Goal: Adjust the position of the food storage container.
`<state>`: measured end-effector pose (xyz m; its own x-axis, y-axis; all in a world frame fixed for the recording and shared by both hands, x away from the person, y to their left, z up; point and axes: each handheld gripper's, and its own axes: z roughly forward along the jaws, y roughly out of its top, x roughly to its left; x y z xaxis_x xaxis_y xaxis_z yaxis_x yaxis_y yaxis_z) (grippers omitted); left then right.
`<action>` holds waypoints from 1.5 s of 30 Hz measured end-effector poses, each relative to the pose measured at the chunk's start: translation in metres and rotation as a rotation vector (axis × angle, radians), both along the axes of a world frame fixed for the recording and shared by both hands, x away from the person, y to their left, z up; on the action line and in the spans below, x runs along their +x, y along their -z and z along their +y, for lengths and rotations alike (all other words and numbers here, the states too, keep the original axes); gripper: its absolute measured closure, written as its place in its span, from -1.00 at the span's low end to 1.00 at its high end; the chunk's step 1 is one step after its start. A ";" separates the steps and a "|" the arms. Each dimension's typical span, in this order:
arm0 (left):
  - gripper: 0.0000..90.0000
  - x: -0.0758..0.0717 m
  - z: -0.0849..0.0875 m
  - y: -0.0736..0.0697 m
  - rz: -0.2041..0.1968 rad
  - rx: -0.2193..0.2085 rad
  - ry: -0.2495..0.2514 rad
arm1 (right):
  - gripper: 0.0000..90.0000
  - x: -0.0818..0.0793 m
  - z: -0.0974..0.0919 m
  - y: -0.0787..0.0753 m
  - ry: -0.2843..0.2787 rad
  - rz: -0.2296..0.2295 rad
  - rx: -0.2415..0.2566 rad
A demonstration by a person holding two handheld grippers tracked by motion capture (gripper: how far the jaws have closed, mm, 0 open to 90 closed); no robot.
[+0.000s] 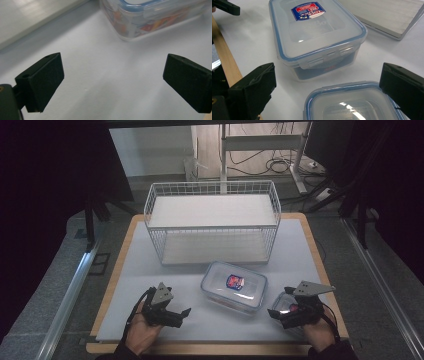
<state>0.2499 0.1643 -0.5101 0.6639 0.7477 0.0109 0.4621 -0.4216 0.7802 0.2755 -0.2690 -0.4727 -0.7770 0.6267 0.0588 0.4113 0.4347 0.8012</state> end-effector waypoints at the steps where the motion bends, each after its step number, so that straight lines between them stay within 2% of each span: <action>1: -0.92 0.000 0.000 0.000 0.000 0.000 0.000 | -0.99 0.000 0.000 0.000 0.000 0.000 0.000; 2: -0.92 -0.002 0.001 0.000 -0.020 0.009 -0.013 | -0.99 0.000 0.000 0.000 0.007 0.007 0.003; 3: -0.92 -0.002 0.001 0.000 -0.020 0.009 -0.013 | -0.99 0.000 0.000 0.000 0.007 0.007 0.003; 5: -0.93 -0.004 0.002 0.000 -0.046 0.015 -0.018 | -0.99 0.000 0.000 0.000 0.017 0.004 0.008; 6: -0.94 -0.006 0.003 0.000 -0.064 0.031 -0.028 | -0.99 0.001 0.000 0.000 0.026 0.009 0.018; 10: -0.96 -0.006 0.003 0.002 -0.063 0.033 -0.027 | -0.98 0.002 0.000 0.000 0.020 0.033 0.034; 13: -0.97 -0.007 0.001 0.004 -0.077 0.033 -0.019 | -0.95 0.003 0.000 0.000 0.007 0.059 0.048; 18: -0.96 -0.009 -0.002 0.001 -0.088 0.071 -0.010 | -0.97 0.002 0.003 0.000 0.005 0.055 0.026; 24: -0.95 -0.009 0.001 -0.001 -0.081 0.046 -0.034 | -0.98 0.003 0.009 0.001 0.036 0.053 0.022; 29: -0.95 -0.008 0.001 0.000 -0.088 0.059 -0.051 | -1.00 0.003 0.013 0.003 0.054 0.051 0.004; 33: -0.95 -0.007 0.002 -0.001 -0.082 0.043 -0.057 | -1.00 0.005 0.015 0.005 0.051 0.083 0.005; 35: -0.97 -0.005 0.002 -0.001 -0.072 0.003 -0.044 | -1.00 0.006 0.016 0.005 0.052 0.087 0.012; 36: -0.98 -0.002 0.002 -0.001 -0.054 -0.017 -0.041 | -1.00 0.007 0.017 0.005 0.039 0.092 0.015; 39: -0.99 0.003 0.001 0.000 -0.047 -0.013 -0.034 | -1.00 0.007 0.018 0.003 0.029 0.103 0.019; 40: -0.99 0.005 0.001 -0.001 -0.043 -0.023 -0.029 | -0.80 0.008 0.019 0.001 0.041 0.113 0.034; 41: -0.99 0.007 0.002 -0.002 -0.036 -0.040 -0.020 | -0.80 0.008 0.019 0.001 0.041 0.113 0.034; 42: -0.95 0.009 0.002 -0.003 -0.026 -0.060 -0.018 | -0.61 0.011 0.018 -0.001 0.044 0.126 0.060; 43: -0.95 0.011 0.002 -0.005 -0.022 -0.075 -0.020 | -0.61 0.011 0.018 -0.001 0.044 0.126 0.060; 45: -0.87 0.014 0.003 -0.008 -0.029 -0.090 -0.025 | -0.42 0.014 0.018 -0.003 0.064 0.124 0.050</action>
